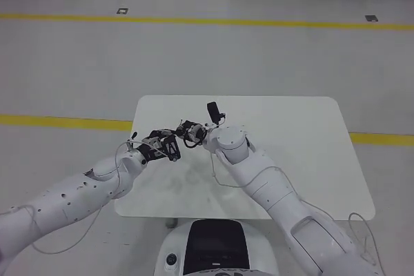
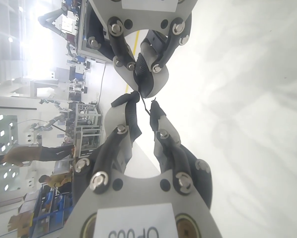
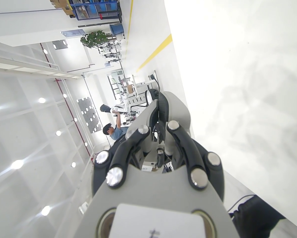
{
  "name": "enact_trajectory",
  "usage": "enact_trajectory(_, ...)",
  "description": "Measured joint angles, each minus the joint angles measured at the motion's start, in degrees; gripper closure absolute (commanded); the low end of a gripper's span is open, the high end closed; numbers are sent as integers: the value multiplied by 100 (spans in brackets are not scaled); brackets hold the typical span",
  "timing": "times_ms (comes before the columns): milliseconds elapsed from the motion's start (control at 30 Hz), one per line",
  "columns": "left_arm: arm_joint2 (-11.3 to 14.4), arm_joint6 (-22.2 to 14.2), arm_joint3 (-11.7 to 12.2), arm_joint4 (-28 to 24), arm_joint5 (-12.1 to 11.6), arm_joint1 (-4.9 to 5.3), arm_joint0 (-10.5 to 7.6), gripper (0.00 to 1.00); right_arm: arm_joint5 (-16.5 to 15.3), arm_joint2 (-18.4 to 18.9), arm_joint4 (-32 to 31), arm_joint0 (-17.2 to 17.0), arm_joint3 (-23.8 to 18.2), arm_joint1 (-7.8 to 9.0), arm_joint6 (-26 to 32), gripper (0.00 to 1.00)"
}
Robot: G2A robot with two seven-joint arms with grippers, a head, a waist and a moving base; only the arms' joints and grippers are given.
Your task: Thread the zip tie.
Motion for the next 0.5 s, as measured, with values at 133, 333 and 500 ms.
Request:
enact_trajectory(133,0,-2,0,0,-1,-7,-2,84,0,-16,0,-7,-7,-9,-7,100)
enact_trajectory(333,0,-1,12,0,-17,-21,-5,100,0,-39,16,34,79,-28,17,100)
enact_trajectory(500,0,-11,32,0,-25,-29,4,100,0,-46,10,49,106,-38,5,100)
